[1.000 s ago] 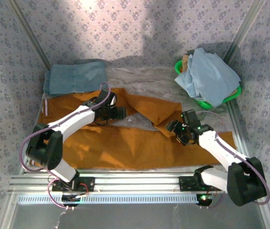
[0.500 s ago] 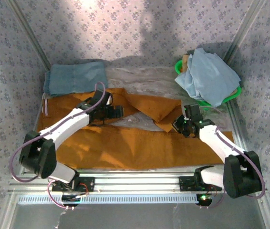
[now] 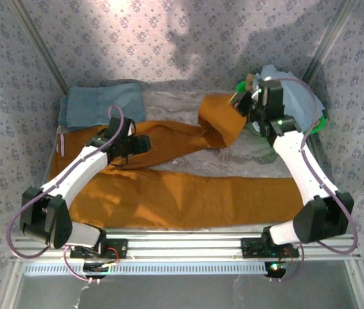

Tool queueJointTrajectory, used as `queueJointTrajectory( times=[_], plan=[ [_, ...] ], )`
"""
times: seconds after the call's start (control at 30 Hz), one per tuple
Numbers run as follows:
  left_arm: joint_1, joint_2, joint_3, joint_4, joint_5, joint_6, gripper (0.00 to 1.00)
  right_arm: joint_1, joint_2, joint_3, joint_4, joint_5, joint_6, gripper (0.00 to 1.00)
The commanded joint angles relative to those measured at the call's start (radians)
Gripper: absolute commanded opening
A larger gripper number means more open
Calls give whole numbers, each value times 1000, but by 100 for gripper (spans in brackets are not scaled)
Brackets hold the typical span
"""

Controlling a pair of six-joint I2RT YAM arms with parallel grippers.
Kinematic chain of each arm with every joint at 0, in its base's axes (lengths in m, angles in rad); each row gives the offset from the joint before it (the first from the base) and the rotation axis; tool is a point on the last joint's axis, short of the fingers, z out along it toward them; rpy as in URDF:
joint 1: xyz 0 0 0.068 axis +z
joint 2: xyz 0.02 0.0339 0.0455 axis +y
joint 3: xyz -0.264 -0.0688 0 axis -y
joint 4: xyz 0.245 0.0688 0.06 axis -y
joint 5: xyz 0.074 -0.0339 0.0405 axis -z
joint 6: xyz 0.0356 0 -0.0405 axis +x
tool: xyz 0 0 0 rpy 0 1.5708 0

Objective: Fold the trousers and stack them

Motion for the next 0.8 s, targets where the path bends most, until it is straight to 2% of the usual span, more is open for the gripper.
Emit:
queueJointTrajectory(
  times=[0.0,0.17,0.33,0.4,0.6,0.7,0.77],
  plan=[
    [-40,51,16,-2,28,0,78,-51,68,85,5,116,-32,0],
    [-98,140,-21,51,-23,-48,81,-111,91,93,-21,244,23,0],
    [-82,150,-133,82,-152,-128,88,-116,77,143,-157,341,-15,0],
    [-38,107,-197,88,-192,-171,90,-114,48,122,-186,376,-26,0],
    [170,-111,-311,92,-161,-229,95,-98,-30,41,-180,386,-66,0],
    [267,-134,-305,63,-142,-265,98,-75,-31,33,-182,361,-79,0],
    [302,-115,-319,73,-131,-298,98,-58,-35,17,-172,353,-82,0]
  ],
)
